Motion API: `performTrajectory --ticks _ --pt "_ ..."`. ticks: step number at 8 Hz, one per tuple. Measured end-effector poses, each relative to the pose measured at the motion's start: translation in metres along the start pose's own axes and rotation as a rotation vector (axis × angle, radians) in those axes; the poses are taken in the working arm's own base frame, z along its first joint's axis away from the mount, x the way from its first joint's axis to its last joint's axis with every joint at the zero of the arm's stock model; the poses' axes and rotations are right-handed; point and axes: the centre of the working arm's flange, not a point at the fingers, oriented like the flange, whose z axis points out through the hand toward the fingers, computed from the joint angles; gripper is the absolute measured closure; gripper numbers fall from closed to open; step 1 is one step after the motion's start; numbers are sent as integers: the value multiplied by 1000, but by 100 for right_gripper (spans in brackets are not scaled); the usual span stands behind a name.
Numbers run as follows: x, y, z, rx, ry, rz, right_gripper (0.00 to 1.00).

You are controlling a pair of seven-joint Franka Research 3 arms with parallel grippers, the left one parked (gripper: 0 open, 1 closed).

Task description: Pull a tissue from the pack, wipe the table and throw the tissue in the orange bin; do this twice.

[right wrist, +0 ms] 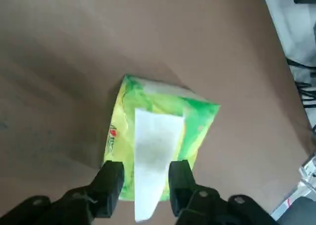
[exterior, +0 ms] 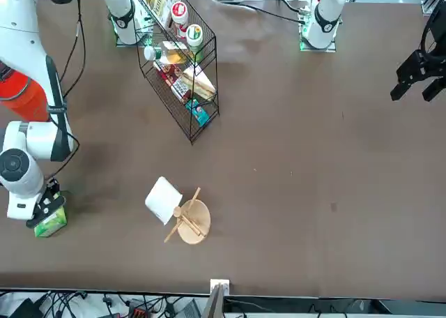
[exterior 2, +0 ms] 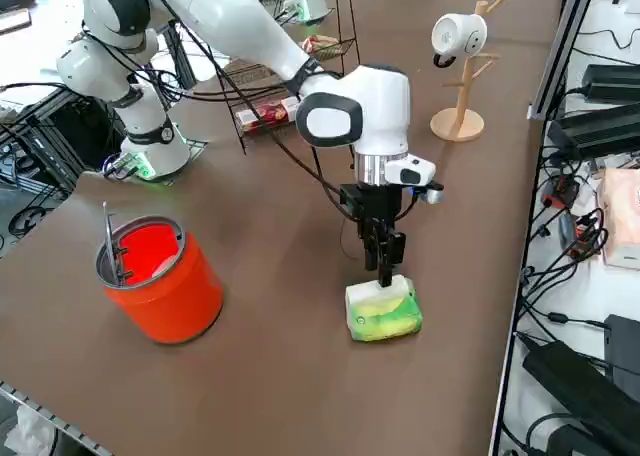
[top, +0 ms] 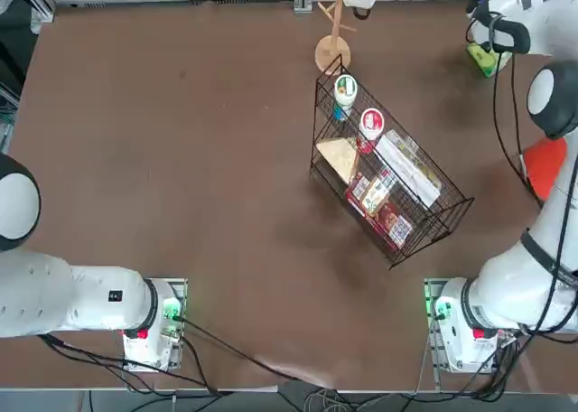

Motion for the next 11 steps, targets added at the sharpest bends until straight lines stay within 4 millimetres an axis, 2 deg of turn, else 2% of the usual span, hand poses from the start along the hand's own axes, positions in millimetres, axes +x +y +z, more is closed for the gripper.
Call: performTrajectory --ticks 5,7,9,10,11 --pt "-1 -3 20 -38 -9 -44 42" --pt "-3 -2 22 -36 -11 -41 48" --pt "-5 -1 22 -37 -11 -38 61" --pt "-5 1 21 -41 -9 -36 77" --pt "-5 3 20 -43 -8 -34 81"
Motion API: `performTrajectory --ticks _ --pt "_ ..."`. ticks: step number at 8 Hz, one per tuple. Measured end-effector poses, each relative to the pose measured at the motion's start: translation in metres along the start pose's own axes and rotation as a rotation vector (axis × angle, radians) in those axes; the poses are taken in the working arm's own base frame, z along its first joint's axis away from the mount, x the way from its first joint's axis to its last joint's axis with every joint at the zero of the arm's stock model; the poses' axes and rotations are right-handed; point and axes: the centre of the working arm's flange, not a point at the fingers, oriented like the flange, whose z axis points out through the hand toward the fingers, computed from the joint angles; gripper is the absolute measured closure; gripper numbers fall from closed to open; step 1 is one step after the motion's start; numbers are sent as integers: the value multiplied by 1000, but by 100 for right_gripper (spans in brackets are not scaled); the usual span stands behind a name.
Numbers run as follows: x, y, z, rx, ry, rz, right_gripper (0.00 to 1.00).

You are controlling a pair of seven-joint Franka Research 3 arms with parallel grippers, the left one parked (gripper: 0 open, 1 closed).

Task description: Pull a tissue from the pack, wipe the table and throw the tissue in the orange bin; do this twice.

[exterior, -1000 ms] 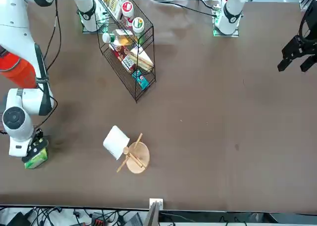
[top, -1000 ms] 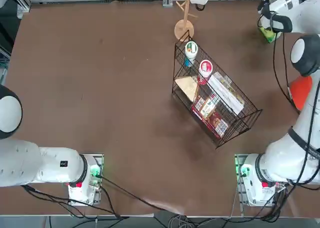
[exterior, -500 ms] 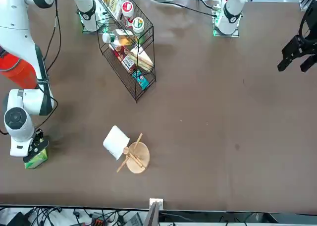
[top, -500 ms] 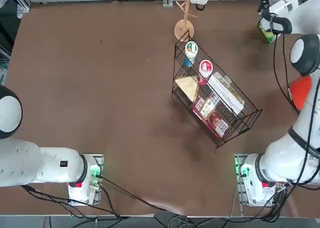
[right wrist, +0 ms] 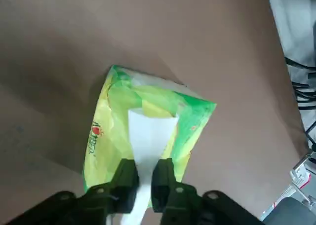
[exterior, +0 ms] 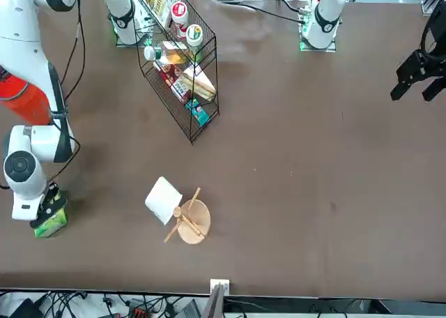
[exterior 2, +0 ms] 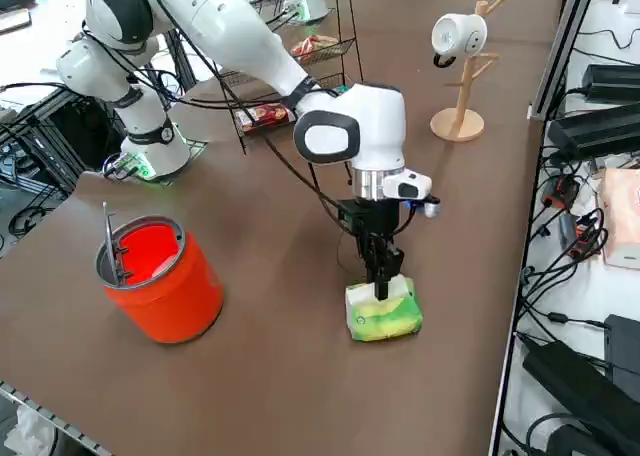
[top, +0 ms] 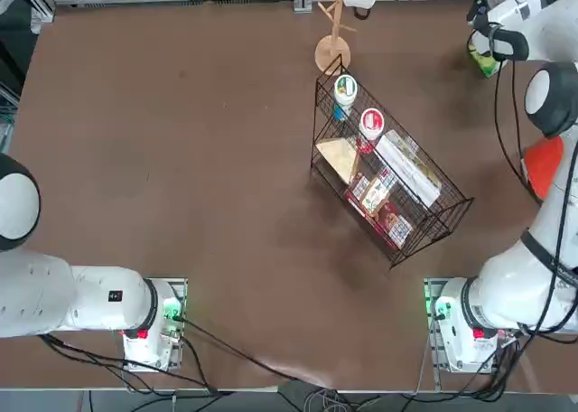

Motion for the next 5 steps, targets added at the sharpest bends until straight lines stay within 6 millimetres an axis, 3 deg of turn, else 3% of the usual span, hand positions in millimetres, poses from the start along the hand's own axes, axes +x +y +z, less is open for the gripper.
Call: performTrajectory --ticks 1,3,5 --pt "0 3 -2 -5 2 3 98" --pt "-6 18 -19 -23 -1 22 98" --pt "-22 38 -54 -28 -41 54 98"
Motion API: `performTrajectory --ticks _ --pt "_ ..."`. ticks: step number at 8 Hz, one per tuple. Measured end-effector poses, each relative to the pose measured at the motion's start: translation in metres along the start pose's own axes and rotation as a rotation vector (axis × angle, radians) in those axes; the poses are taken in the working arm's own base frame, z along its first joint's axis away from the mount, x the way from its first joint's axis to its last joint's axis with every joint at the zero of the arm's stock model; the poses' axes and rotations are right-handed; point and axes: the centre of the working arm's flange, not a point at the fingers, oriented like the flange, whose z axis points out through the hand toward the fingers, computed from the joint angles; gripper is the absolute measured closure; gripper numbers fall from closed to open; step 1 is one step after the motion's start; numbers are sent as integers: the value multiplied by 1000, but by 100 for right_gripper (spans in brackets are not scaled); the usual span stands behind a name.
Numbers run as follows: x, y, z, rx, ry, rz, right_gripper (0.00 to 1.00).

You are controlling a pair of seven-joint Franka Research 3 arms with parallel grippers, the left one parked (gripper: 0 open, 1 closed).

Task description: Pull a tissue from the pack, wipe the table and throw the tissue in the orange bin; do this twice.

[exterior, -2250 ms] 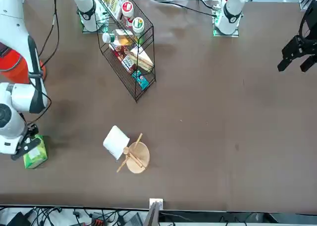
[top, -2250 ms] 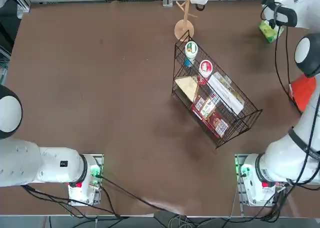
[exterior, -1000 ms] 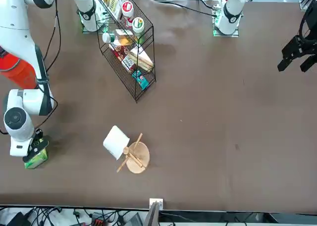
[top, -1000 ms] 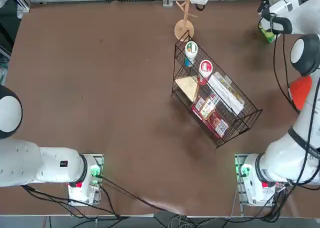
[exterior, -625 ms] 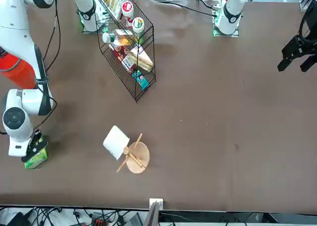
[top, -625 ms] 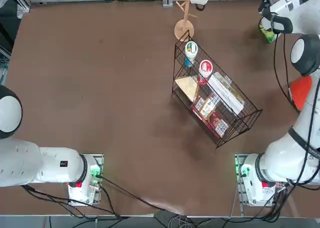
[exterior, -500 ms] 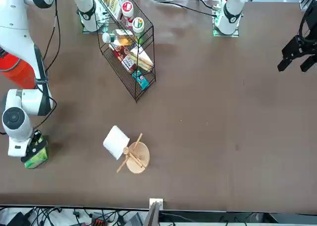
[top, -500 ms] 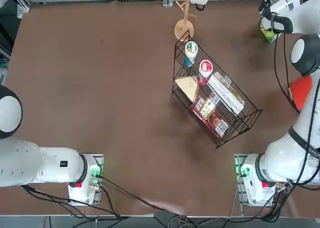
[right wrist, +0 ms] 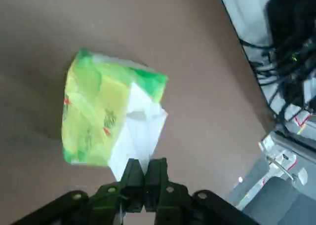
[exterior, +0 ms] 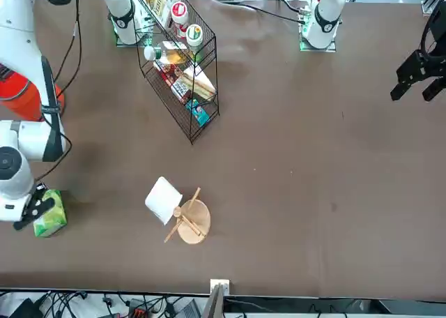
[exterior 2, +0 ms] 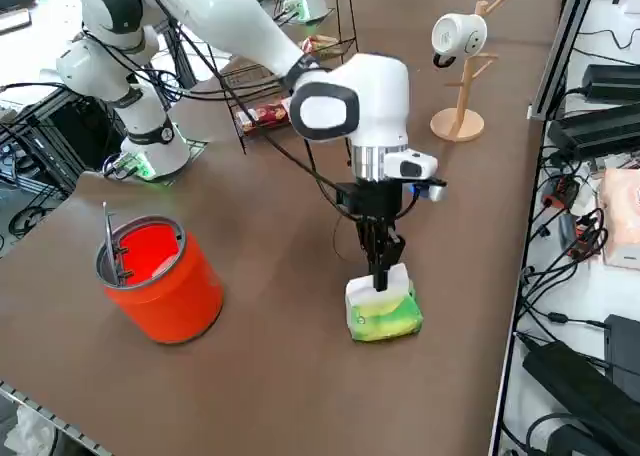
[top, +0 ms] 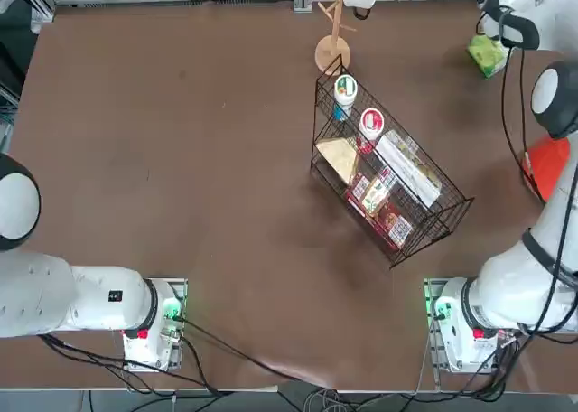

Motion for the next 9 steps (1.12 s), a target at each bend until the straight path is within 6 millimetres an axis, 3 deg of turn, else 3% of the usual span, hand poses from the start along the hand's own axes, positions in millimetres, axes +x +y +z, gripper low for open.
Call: performTrajectory --ticks 3,7,9 --pt "-18 11 -54 73 -71 57 98" --pt "-20 -30 -170 310 -197 213 98" --pt "-27 -57 -193 420 -219 320 98"
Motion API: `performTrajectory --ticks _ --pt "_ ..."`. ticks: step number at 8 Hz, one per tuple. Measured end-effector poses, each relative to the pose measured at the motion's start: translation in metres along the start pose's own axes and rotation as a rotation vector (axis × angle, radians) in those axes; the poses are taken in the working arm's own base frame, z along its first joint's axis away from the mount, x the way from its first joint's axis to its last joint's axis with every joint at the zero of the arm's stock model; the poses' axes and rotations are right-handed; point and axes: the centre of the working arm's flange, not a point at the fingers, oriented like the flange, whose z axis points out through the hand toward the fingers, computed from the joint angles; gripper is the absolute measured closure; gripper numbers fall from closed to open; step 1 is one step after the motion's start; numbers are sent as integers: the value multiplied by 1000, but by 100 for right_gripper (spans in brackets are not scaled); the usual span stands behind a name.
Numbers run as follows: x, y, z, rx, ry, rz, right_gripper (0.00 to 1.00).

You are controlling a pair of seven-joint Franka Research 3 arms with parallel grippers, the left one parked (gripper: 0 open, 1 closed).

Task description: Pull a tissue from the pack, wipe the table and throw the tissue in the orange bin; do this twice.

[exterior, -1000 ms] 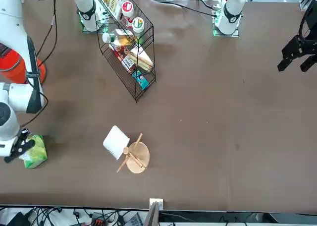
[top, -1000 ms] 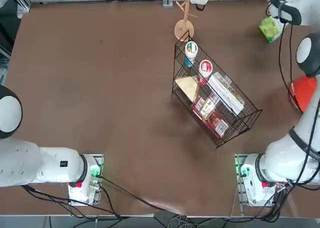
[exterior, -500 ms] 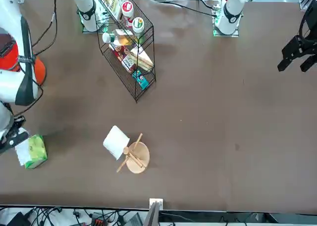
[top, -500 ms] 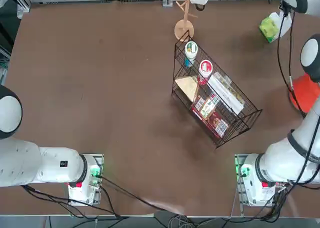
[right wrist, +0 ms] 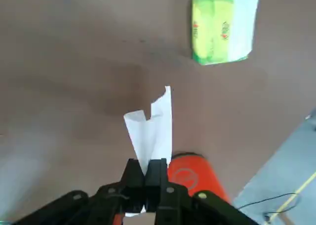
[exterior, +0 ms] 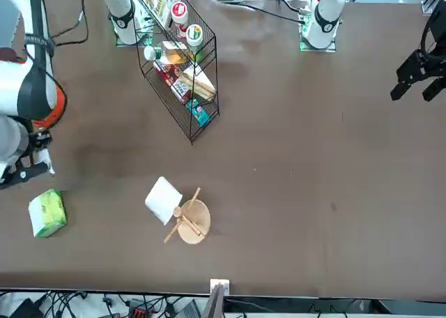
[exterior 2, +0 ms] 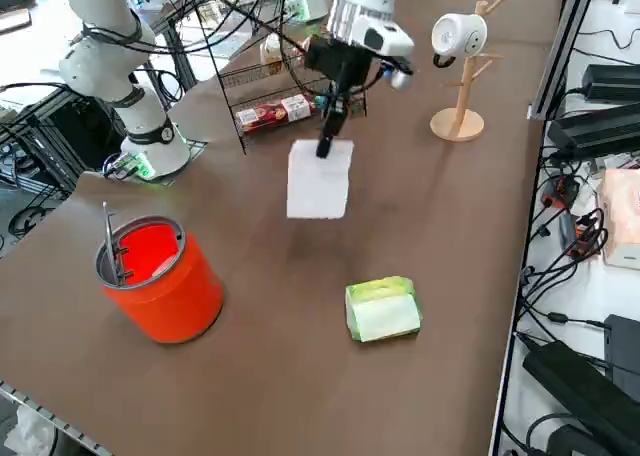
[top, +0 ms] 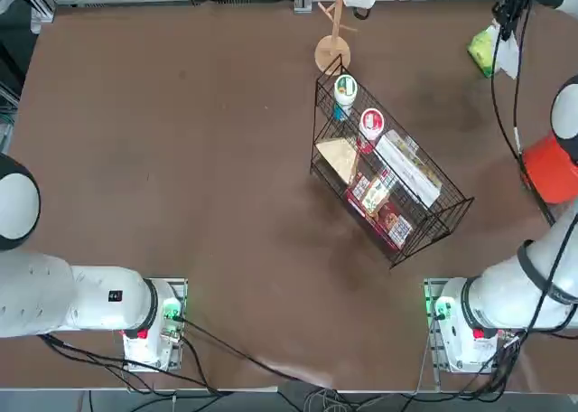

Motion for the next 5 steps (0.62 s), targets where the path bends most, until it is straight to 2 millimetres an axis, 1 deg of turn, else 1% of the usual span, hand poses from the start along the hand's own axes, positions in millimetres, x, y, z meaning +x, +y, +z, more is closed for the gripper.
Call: performTrajectory --ticks 2,3,5 --pt "-17 -31 23 152 -24 106 98" --pt "-23 -53 35 206 -35 167 98" --pt "-33 -104 56 313 -39 297 98"
